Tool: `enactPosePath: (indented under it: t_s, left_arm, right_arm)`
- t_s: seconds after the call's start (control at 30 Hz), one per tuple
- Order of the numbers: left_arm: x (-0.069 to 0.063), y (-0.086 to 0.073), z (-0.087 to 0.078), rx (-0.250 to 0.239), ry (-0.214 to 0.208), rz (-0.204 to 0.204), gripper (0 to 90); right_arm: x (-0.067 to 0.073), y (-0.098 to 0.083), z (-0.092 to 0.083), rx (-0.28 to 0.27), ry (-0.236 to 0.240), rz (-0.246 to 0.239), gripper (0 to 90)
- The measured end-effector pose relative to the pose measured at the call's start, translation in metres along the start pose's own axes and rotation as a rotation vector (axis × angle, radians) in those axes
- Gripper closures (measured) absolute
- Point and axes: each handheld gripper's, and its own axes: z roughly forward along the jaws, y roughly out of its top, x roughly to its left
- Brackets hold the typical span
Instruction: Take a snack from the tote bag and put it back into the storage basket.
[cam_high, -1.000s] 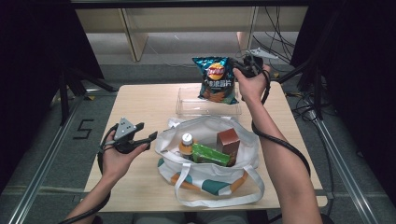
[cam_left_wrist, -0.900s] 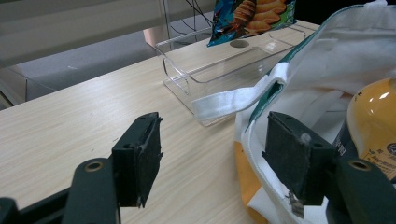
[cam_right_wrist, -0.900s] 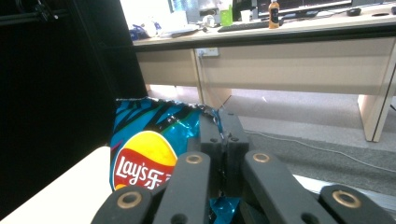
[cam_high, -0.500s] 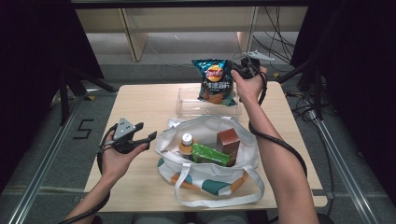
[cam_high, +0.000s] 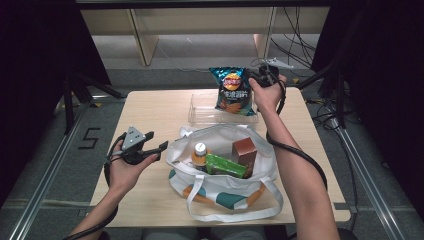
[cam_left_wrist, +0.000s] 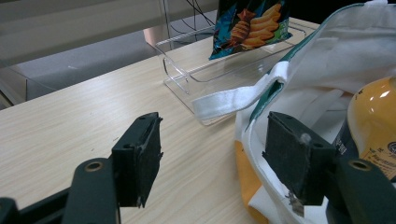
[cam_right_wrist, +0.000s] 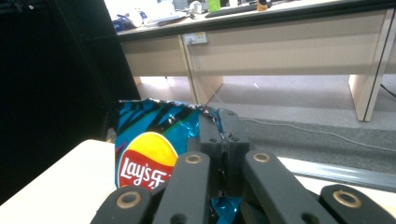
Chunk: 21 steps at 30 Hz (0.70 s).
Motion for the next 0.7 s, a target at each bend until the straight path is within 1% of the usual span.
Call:
enactPosePath:
  t_s: [0.03,0.07,0.17,0.2,0.23,0.33,0.37,0.43,0.47,0.57,0.6,0.7]
  left_arm:
    - [-0.0005,-0.0001,-0.0006,0.007,0.006,-0.006,35.3]
    - [-0.0004,-0.0001,-0.0007,0.009,0.008,-0.006,35.3]
    - [-0.0004,-0.0002,-0.0006,0.008,0.007,-0.008,35.2]
    - [-0.0004,-0.0002,-0.0006,0.008,0.007,-0.007,35.2]
    - [-0.0003,-0.0002,-0.0005,0.008,0.007,-0.006,35.3]
    - [-0.0002,-0.0003,-0.0004,0.007,0.007,-0.009,35.2]
    - [-0.0002,-0.0003,-0.0003,0.007,0.007,-0.009,35.3]
    - [-0.0004,-0.0002,-0.0005,0.009,0.007,-0.007,35.2]
    - [-0.0005,-0.0002,-0.0006,0.008,0.006,-0.006,35.2]
    - [-0.0001,-0.0004,-0.0007,0.008,0.007,-0.008,35.3]
    - [0.0006,-0.0005,0.0000,0.002,0.002,-0.003,35.2]
    - [0.0000,-0.0004,-0.0007,0.007,0.006,-0.007,35.2]
  right_arm:
    - [-0.0013,-0.0008,0.0003,0.002,0.000,0.003,90.0]
    - [-0.0006,-0.0019,0.0000,0.010,-0.005,0.027,89.9]
    - [-0.0049,-0.0049,0.0021,0.010,-0.015,0.026,89.9]
    - [-0.0055,-0.0056,0.0022,0.012,-0.013,0.036,89.9]
    - [-0.0064,-0.0058,0.0029,0.010,-0.015,0.035,89.9]
    - [-0.0072,-0.0048,0.0039,-0.003,0.001,0.005,90.0]
    - [-0.0062,-0.0048,0.0041,0.003,-0.001,0.007,90.0]
    - [-0.0027,-0.0054,0.0040,0.010,0.001,0.049,90.0]
    - [-0.0030,-0.0061,0.0053,0.005,-0.001,0.044,90.0]
    - [-0.0033,-0.0072,0.0072,0.002,0.001,0.057,90.0]
    - [-0.0034,-0.0075,0.0080,-0.002,0.008,0.056,90.0]
    - [-0.0024,-0.0085,0.0093,0.015,0.003,0.070,90.0]
